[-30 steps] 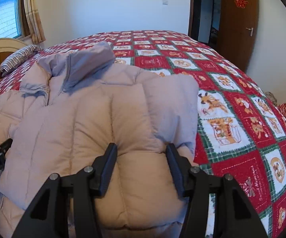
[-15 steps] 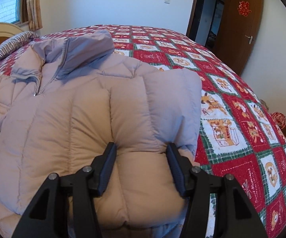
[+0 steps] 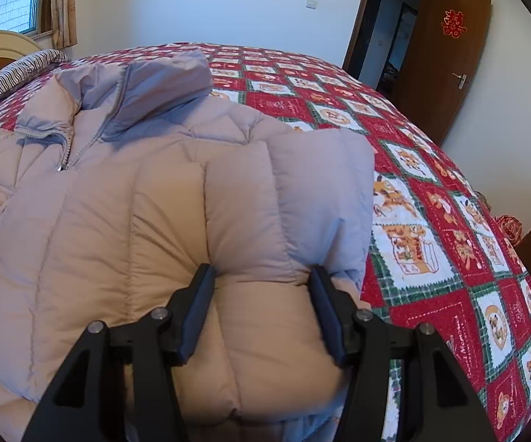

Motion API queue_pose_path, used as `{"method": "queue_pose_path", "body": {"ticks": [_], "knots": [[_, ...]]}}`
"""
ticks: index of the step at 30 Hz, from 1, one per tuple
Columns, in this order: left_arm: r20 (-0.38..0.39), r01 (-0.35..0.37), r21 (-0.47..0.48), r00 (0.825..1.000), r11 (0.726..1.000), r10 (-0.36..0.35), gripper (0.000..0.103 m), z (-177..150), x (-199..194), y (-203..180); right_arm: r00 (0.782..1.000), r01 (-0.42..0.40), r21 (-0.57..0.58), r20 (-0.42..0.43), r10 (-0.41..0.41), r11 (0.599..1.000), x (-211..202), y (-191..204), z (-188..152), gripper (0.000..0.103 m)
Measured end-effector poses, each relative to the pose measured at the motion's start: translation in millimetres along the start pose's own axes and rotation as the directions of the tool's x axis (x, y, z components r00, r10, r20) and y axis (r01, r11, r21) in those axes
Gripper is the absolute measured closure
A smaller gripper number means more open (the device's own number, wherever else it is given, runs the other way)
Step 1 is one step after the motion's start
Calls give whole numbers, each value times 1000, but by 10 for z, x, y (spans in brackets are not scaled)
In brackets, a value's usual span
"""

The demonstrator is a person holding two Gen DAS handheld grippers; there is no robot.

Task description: Fold large clothes

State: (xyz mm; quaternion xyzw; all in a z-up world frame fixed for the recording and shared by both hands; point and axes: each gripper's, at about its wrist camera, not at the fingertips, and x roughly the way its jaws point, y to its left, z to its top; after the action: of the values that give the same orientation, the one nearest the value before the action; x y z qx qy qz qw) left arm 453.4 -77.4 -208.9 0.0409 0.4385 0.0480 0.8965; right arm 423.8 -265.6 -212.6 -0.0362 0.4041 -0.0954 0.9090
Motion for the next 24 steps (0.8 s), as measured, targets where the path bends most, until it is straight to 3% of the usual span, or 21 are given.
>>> {"method": "queue_pose_path", "body": {"ticks": [2, 5, 9, 13, 17, 20, 24], "knots": [[26, -11, -24, 1000, 1000, 12, 1, 56, -262, 200, 1000, -15, 1, -5, 15, 1000, -20, -41, 30, 39], [145, 31, -75, 989, 997, -19, 1, 59, -801, 700, 1000, -19, 19, -4, 19, 1000, -213, -144, 39, 21], [217, -87, -95, 970, 992, 106, 1, -106, -1111, 1512, 996, -63, 76, 63, 58, 995, -673, -223, -83, 17], [131, -227, -182, 959, 957, 252, 1, -428, -955, 2411, 989, -131, 16, 77, 129, 991, -1039, -53, -321, 17], [-2, -329, -311, 938, 892, 345, 1, -905, -807, 3267, 978, -186, -50, 87, 190, 981, -1258, 175, -540, 16], [-49, -339, -378, 937, 862, 347, 1, -1191, -755, 3592, 969, -223, -84, 91, 230, 971, -1363, 349, -677, 14], [-97, -293, -466, 955, 835, 281, 1, -1409, -628, 3843, 963, -243, -118, 87, 254, 963, -1423, 566, -766, 14]]}}
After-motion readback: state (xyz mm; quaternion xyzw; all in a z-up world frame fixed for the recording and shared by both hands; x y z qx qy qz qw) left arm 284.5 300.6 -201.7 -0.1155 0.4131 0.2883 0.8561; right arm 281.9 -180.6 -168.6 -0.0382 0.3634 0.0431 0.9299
